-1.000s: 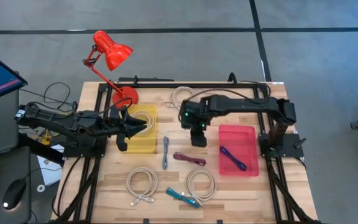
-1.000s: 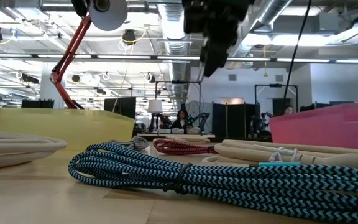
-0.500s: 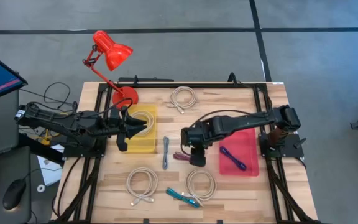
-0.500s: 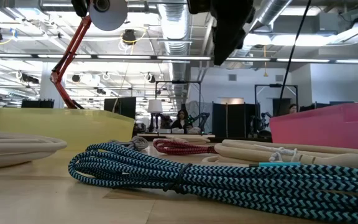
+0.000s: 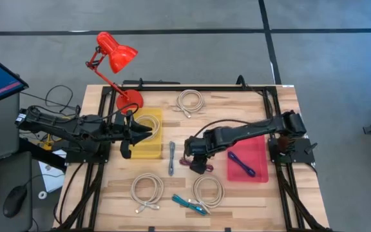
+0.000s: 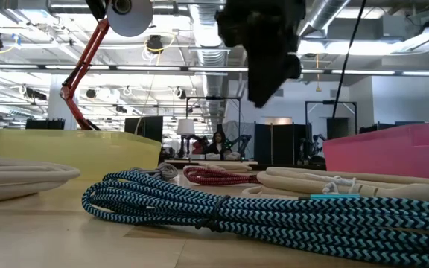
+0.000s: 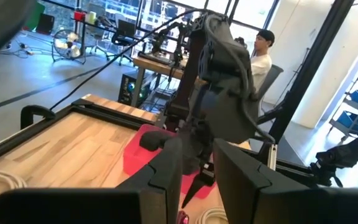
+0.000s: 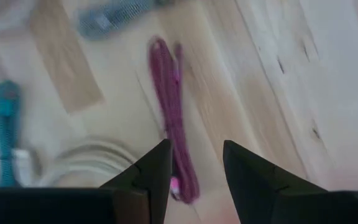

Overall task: Pick & Place USB Port
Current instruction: Put the black and pink charger cable into the pink bin

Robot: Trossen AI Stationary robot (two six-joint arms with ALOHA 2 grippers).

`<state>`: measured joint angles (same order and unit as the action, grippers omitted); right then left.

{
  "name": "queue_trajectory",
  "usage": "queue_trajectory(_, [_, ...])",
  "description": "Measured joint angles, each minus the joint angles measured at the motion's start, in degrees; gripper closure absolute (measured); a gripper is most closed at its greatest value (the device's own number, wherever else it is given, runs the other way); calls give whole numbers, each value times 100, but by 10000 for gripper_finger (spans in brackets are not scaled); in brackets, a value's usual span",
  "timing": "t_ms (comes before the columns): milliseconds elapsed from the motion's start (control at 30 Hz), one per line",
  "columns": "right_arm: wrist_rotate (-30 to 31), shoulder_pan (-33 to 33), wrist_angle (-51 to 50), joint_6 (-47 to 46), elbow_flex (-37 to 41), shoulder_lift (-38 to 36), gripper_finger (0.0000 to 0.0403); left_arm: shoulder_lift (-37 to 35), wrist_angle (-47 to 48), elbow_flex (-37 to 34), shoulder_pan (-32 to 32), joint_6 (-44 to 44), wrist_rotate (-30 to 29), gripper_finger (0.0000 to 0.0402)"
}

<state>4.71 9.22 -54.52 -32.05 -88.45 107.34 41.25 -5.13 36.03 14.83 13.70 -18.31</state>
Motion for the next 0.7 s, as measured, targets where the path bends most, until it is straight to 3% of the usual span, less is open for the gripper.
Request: queue_trajectory(700, [-368,322,392,-253,5,943,267,0,12,-17,-2,18,-6,312])
